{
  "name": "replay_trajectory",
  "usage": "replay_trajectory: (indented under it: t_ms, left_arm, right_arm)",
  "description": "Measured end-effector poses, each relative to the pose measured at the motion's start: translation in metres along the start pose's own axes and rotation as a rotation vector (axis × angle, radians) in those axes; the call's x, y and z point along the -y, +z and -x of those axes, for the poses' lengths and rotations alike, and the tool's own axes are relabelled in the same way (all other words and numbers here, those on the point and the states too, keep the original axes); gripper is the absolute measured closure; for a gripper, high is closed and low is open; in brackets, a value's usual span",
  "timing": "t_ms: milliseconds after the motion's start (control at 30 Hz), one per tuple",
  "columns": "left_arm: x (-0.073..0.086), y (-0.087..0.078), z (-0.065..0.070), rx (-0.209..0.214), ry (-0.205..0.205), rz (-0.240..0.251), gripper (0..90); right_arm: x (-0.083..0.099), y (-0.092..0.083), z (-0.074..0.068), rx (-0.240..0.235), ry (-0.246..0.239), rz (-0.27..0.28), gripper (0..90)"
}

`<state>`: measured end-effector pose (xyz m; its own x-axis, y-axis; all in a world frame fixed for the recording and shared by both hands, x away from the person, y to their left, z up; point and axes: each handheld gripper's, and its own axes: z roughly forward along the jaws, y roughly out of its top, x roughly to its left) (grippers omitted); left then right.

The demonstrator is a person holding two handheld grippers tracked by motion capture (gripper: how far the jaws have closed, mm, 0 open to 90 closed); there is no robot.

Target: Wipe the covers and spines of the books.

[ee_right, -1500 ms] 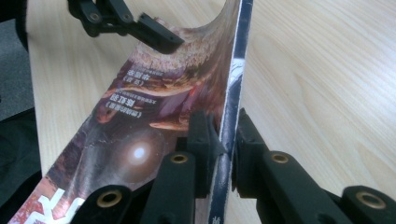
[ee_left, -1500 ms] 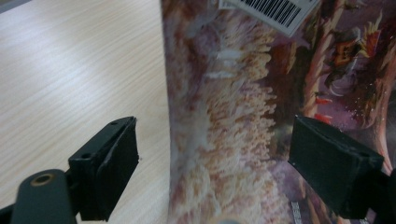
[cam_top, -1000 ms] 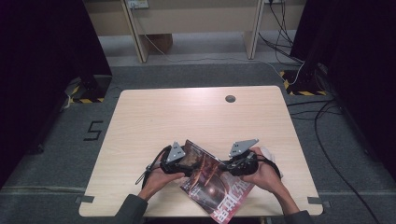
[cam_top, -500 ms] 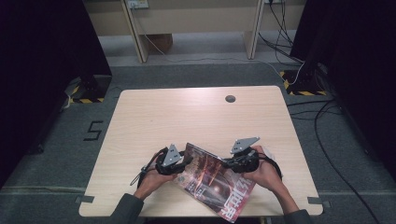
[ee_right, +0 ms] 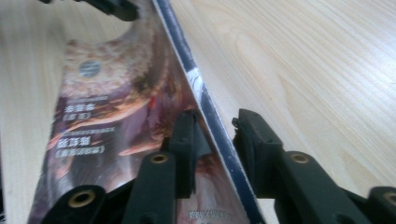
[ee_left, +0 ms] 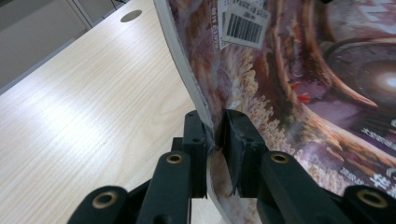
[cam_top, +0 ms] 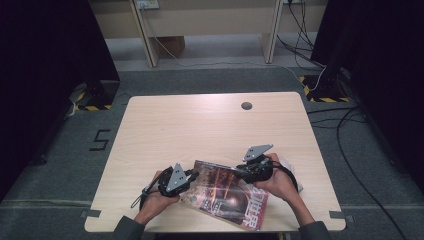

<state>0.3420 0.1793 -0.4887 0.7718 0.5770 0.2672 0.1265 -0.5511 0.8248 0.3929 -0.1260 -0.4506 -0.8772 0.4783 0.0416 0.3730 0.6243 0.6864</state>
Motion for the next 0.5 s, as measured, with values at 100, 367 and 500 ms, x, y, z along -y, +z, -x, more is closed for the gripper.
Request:
replay_trajectory:
  t_ms: [100,367,500]
  left_arm:
    - [0.004,-0.006,0.004,-0.008,-0.023,0.003,80.3]
    - [0.006,-0.018,0.014,-0.02,-0.012,0.009,82.0]
    - [0.008,-0.023,0.017,-0.017,-0.019,0.005,82.7]
  right_arm:
    - [0.0,0.004,0.0,0.024,0.018,-0.002,60.3]
    - [0.003,0.003,0.0,0.034,0.063,0.02,50.5]
    - [0.005,-0.001,0.001,0.035,0.075,0.031,47.9]
